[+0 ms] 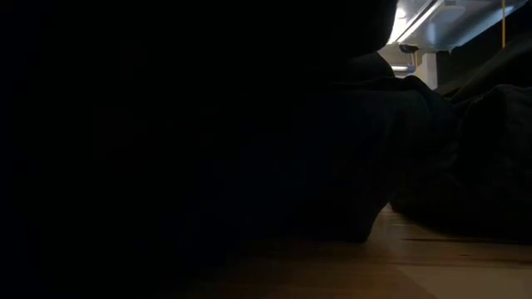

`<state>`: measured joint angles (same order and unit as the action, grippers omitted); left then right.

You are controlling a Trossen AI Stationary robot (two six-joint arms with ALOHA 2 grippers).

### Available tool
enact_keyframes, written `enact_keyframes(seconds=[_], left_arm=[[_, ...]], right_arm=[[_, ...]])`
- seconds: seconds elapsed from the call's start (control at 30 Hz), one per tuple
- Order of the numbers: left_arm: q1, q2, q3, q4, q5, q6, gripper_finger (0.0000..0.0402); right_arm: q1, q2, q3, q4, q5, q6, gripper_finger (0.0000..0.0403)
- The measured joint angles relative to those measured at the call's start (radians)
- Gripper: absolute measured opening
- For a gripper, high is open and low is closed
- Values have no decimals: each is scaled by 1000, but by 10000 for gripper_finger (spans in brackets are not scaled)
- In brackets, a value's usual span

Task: Sort clothes
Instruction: Put the black shorts into the white bin

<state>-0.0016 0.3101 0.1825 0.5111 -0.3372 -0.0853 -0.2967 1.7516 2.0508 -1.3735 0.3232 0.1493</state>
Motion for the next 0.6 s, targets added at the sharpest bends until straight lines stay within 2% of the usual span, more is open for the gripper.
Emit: enact_keyframes(seconds=[0.13, 0.23, 0.43, 0.6], left_arm=[[0, 0, 0, 1, 0, -9, 4], [0, 0, 0, -2, 0, -36, 4], [0, 0, 0, -7, 0, -46, 4], [0, 0, 0, -8, 0, -51, 4]], right_arm=[[57, -19, 57, -108, -16, 81, 235], [143, -45, 57, -171, -29, 122, 252], [379, -76, -4, -195, -22, 259, 259], [574, -76, -108, -196, 55, 387, 257]])
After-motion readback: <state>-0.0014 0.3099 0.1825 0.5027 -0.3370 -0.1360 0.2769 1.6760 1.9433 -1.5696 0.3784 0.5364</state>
